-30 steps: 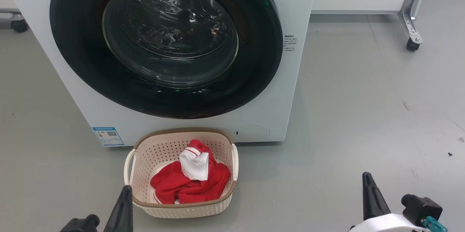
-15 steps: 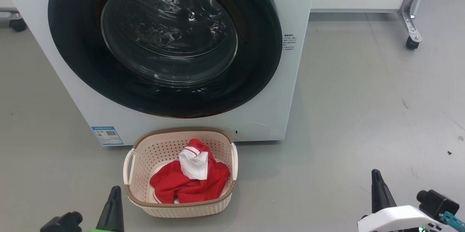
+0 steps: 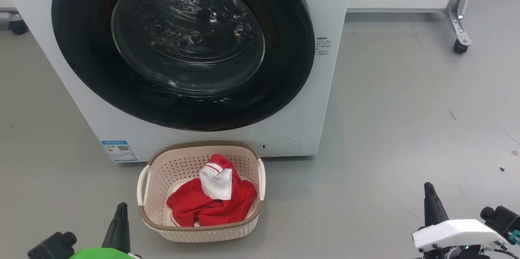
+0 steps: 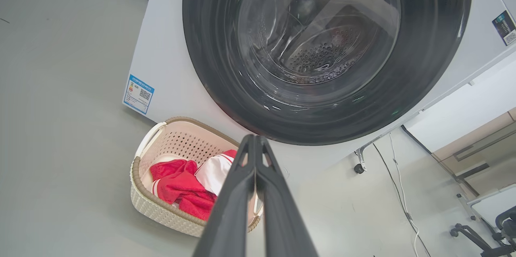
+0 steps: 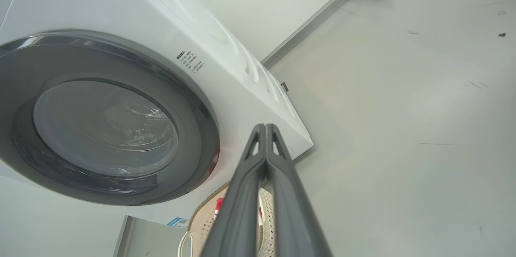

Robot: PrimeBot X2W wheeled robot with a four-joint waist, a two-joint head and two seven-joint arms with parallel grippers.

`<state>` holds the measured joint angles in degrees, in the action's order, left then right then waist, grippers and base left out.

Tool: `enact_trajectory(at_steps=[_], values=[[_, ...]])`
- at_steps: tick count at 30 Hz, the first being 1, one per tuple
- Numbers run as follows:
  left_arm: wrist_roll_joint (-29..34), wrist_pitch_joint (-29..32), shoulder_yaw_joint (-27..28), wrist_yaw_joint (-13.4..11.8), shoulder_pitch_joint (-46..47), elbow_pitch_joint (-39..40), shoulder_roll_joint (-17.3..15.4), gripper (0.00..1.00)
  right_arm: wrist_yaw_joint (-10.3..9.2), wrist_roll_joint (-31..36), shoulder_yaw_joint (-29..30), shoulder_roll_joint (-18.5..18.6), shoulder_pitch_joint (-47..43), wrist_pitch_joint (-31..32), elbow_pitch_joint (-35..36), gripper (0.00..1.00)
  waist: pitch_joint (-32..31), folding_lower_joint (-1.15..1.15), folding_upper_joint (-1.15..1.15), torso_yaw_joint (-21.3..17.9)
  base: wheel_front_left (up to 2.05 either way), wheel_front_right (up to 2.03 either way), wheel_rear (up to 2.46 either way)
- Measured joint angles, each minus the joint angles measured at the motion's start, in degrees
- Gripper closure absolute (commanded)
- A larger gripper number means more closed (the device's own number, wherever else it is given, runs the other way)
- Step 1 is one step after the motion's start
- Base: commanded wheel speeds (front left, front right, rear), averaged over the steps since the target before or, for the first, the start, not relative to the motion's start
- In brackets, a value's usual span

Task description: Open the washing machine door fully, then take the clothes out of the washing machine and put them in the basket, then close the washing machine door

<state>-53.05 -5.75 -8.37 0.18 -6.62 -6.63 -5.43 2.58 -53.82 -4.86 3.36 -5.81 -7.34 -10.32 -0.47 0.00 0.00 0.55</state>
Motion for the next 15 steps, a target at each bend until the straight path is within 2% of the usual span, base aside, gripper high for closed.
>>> enact_trajectory(at_steps=[15], values=[[-11.00, 2.20, 1.91, 1.65, 2.25, -1.87, -0.07, 1.00, 0.90, -10.88, 1.80, 0.52, 2.08, 2.50, -1.10, 1.00, 0.18, 0.00, 0.00, -0.14, 0.00, 0.00, 0.00]])
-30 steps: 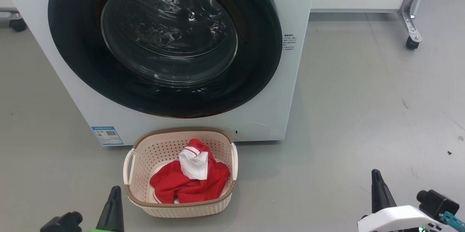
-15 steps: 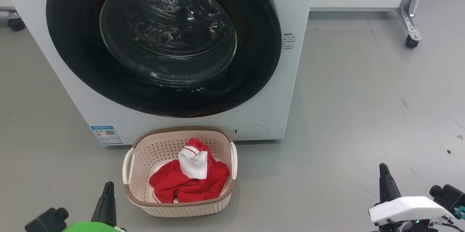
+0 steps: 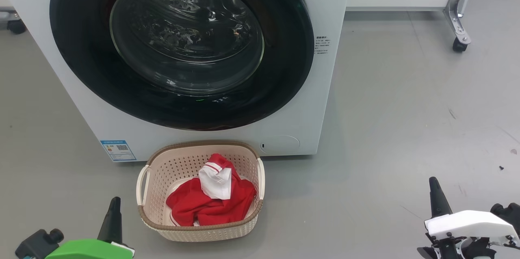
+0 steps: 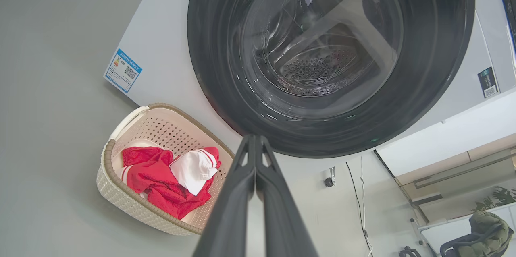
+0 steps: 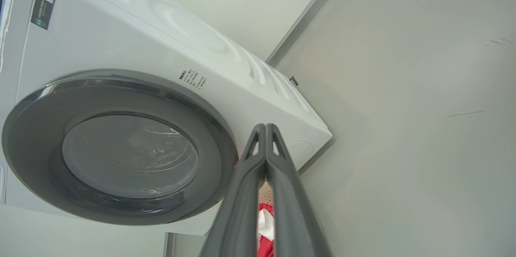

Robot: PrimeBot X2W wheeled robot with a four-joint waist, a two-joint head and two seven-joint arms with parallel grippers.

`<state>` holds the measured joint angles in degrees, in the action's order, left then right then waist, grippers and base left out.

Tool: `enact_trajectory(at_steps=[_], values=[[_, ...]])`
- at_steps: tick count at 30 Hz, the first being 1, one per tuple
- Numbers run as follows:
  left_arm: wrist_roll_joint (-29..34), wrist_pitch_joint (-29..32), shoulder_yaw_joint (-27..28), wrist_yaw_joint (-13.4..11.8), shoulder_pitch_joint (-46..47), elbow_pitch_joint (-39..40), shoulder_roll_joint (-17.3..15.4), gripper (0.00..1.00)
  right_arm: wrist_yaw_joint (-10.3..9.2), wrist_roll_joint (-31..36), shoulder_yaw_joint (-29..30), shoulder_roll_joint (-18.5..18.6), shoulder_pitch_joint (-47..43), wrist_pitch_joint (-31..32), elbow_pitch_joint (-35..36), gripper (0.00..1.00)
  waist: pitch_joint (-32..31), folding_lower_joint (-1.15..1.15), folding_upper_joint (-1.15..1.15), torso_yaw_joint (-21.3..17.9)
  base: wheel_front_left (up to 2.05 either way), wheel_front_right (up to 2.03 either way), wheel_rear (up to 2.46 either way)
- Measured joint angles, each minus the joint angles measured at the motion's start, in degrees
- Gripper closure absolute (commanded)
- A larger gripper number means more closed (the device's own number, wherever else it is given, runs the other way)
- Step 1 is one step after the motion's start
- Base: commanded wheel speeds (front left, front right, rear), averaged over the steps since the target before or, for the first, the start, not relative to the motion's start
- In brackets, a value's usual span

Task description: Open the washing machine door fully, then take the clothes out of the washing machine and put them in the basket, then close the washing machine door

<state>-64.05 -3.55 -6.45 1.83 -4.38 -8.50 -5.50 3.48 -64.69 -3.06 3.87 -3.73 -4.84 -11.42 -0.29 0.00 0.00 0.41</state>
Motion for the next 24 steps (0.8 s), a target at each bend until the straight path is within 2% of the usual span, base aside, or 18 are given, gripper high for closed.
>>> enact_trajectory(at_steps=[24], values=[[-18.61, 3.08, 3.16, 2.58, 3.74, -3.35, 0.00, 1.00, 1.76, -18.38, 3.05, 0.83, 3.55, 4.04, -1.92, 1.00, 0.30, 0.00, 0.00, -0.25, 0.00, 0.00, 0.00]])
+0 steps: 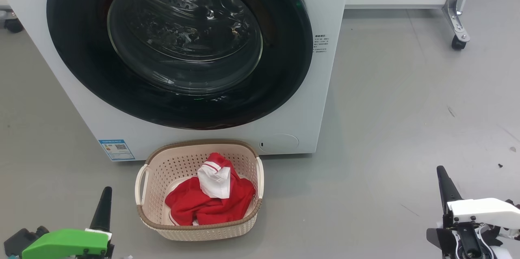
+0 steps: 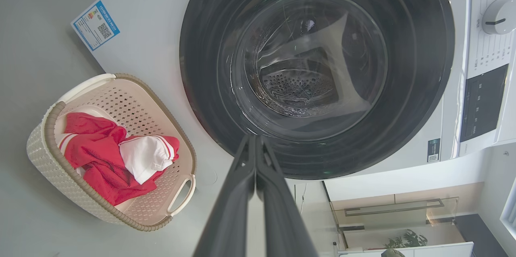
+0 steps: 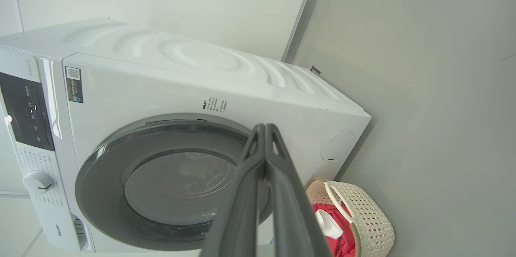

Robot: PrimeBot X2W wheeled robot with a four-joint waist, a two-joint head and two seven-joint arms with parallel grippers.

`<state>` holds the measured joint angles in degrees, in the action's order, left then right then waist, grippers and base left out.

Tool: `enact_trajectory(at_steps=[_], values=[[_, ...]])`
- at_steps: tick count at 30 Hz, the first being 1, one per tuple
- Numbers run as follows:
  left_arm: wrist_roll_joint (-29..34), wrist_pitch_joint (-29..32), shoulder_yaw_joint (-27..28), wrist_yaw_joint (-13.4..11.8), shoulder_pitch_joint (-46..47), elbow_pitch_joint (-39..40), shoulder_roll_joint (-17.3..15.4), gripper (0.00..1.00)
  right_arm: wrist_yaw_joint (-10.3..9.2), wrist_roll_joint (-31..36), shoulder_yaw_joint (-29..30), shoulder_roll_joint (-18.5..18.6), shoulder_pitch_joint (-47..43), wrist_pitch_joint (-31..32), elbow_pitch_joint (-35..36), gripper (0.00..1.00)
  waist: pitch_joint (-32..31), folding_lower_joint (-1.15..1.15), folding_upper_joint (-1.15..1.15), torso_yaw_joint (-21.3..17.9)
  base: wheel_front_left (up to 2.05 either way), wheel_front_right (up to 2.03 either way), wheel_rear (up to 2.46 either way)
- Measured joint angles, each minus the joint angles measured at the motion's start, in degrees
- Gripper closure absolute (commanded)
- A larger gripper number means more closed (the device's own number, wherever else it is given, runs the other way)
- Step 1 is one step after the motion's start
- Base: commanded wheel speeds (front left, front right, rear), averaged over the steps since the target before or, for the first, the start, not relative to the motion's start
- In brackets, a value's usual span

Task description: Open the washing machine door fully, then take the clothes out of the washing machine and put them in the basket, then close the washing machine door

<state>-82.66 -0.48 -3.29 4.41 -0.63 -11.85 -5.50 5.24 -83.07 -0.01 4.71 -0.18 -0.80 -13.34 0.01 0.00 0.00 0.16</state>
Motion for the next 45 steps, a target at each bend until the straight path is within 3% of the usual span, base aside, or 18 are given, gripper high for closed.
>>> enact_trajectory(at_steps=[16, 45], values=[[-13.10, 2.29, 2.34, 1.96, 2.52, -2.34, 0.01, 1.00, 1.20, -12.90, 2.12, 0.82, 2.67, 2.61, -1.20, 1.00, 0.20, 0.00, 0.00, -0.17, 0.00, 0.00, 0.00], [-13.13, 2.68, 2.61, 2.45, 3.06, -3.18, 0.03, 1.00, 1.26, -13.06, 2.37, 0.82, 3.20, 2.77, -1.99, 1.00, 0.16, 0.00, 0.00, -0.17, 0.00, 0.00, 0.00]])
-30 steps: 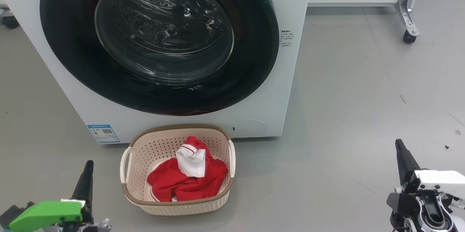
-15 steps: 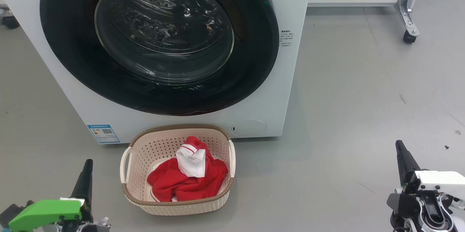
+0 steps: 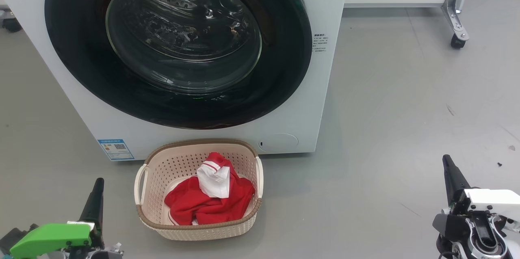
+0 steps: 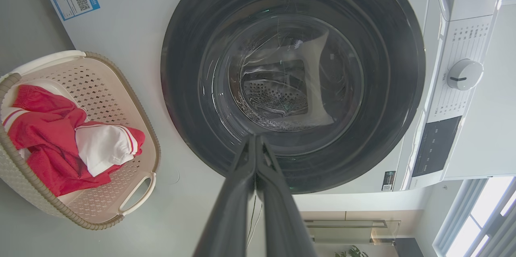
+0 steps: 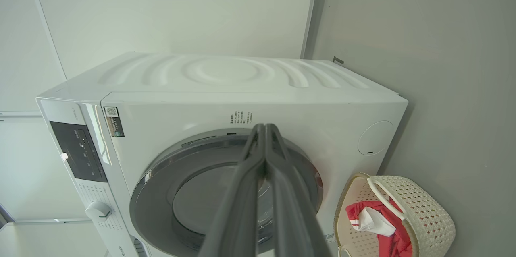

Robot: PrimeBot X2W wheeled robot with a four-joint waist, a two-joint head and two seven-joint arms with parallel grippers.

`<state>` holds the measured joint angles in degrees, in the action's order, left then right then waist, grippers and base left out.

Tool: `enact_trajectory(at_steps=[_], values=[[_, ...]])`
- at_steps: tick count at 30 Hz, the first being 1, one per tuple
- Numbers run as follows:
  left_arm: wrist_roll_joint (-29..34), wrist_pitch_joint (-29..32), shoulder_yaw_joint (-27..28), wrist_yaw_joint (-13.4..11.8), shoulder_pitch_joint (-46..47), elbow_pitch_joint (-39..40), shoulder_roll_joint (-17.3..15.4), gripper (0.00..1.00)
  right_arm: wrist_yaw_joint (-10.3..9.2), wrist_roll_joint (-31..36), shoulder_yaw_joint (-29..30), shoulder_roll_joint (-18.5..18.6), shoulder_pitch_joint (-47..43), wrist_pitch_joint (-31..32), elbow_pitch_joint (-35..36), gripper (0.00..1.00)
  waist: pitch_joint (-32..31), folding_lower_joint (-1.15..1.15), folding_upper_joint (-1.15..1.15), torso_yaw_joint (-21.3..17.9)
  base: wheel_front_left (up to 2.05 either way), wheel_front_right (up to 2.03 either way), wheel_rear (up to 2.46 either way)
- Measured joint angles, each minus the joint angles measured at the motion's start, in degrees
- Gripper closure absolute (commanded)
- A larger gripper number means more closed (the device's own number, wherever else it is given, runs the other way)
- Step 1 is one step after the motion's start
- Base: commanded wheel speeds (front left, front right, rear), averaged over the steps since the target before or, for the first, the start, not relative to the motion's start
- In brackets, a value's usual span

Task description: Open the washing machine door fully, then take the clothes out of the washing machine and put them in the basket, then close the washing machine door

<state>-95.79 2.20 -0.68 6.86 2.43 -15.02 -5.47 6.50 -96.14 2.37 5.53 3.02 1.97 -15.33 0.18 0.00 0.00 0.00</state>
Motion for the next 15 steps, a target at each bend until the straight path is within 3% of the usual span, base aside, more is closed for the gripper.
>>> enact_trajectory(at_steps=[15], values=[[0.00, 0.01, 0.11, 0.00, 0.05, -0.31, 0.02, 1.00, 0.10, 0.00, 0.10, 0.00, 0.04, 0.01, -0.21, 1.00, -0.01, 0.00, 0.00, 0.00, 0.00, 0.00, 0.00]])
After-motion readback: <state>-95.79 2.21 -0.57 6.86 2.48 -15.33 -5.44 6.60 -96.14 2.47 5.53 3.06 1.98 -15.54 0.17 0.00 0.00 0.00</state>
